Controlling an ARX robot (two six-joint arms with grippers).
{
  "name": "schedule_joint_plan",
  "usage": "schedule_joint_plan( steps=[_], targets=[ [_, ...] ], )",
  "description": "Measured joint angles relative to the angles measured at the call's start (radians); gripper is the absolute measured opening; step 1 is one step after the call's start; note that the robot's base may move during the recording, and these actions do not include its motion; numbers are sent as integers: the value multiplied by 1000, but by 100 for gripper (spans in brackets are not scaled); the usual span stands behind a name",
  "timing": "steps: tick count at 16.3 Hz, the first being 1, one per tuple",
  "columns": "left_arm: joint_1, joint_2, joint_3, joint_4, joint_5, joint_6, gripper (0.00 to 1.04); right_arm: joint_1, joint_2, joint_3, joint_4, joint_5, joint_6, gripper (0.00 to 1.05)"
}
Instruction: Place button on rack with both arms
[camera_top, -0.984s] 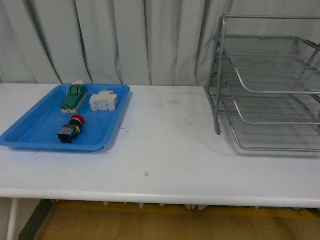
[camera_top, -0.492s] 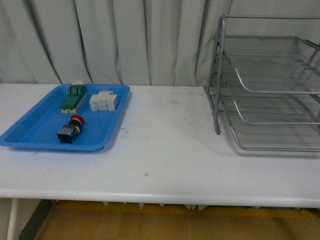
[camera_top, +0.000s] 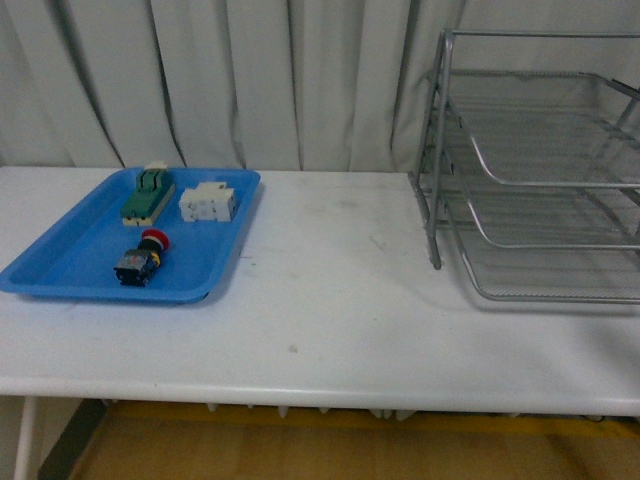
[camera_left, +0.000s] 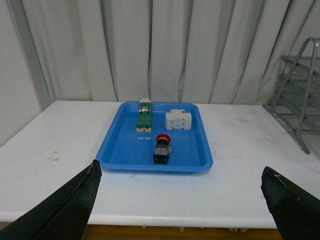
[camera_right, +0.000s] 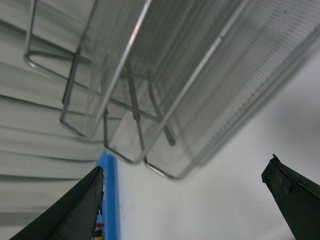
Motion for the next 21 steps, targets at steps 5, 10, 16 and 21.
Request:
schedule_joint_plan(
  steps=[5, 10, 16, 21],
  targets=[
    [0, 0, 0, 0, 0, 0, 98, 22, 129, 217, -57, 47, 88, 98],
    [0, 0, 0, 0, 0, 0, 98, 59, 192, 323, -117, 72, 129, 98],
    [0, 0, 0, 0, 0, 0, 98, 121, 362, 555, -262, 166, 145, 68],
    [0, 0, 0, 0, 0, 0, 98, 118, 329, 378, -32, 142, 212, 11]
  ],
)
